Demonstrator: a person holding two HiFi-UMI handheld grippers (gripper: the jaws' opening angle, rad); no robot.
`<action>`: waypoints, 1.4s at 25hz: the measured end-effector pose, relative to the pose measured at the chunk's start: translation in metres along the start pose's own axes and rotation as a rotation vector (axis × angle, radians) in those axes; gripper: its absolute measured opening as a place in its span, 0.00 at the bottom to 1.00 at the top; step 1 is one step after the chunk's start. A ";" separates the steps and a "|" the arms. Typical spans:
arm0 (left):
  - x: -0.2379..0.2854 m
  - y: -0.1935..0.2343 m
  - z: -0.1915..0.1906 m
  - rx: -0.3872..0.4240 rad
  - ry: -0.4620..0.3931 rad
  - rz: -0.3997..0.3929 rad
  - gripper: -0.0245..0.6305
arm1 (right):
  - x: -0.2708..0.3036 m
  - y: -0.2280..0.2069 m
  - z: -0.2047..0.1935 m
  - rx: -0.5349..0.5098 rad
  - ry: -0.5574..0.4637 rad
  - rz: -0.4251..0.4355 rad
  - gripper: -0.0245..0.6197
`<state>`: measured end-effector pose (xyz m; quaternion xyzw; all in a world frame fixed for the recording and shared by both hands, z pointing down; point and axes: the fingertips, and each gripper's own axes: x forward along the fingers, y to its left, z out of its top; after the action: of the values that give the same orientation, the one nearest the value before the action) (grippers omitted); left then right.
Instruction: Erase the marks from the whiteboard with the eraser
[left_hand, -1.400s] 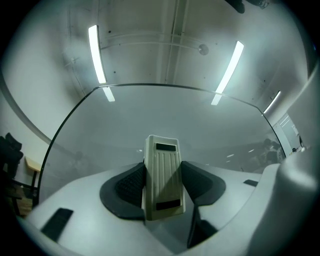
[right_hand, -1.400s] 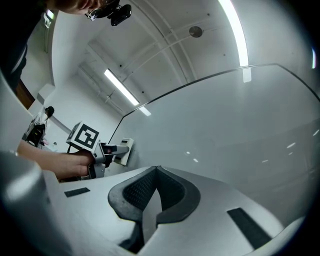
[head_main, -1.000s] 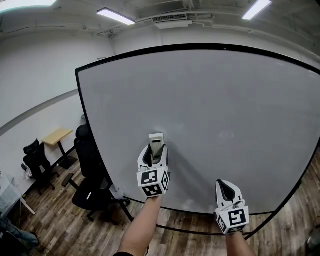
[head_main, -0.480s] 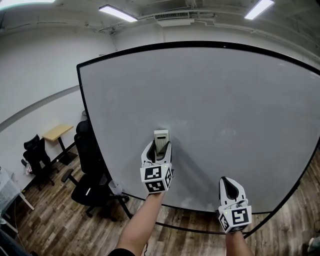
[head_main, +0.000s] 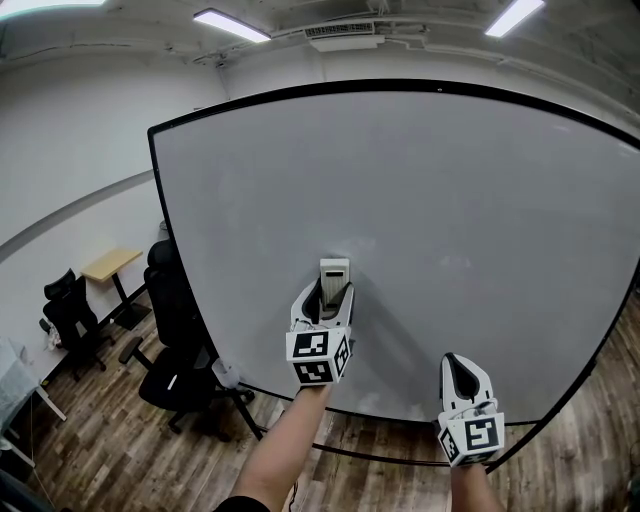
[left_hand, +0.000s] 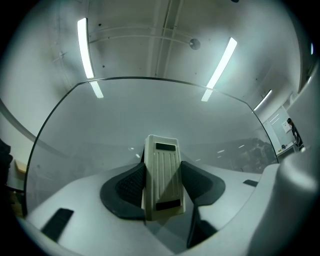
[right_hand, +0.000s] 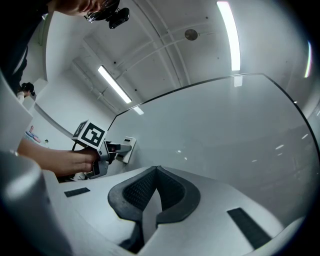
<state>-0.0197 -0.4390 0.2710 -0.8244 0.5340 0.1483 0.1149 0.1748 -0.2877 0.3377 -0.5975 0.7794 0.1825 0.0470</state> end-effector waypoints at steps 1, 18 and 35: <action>0.000 -0.002 0.000 -0.004 0.000 -0.007 0.41 | 0.000 -0.001 0.000 0.000 -0.001 -0.001 0.07; 0.007 -0.057 0.002 0.008 0.017 -0.136 0.41 | -0.015 -0.017 0.001 0.017 -0.005 -0.042 0.07; 0.012 -0.136 -0.014 -0.025 0.028 -0.308 0.41 | -0.041 -0.024 -0.015 -0.001 0.037 -0.051 0.07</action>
<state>0.1107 -0.3997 0.2840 -0.9000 0.4008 0.1239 0.1187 0.2109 -0.2603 0.3578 -0.6206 0.7645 0.1706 0.0366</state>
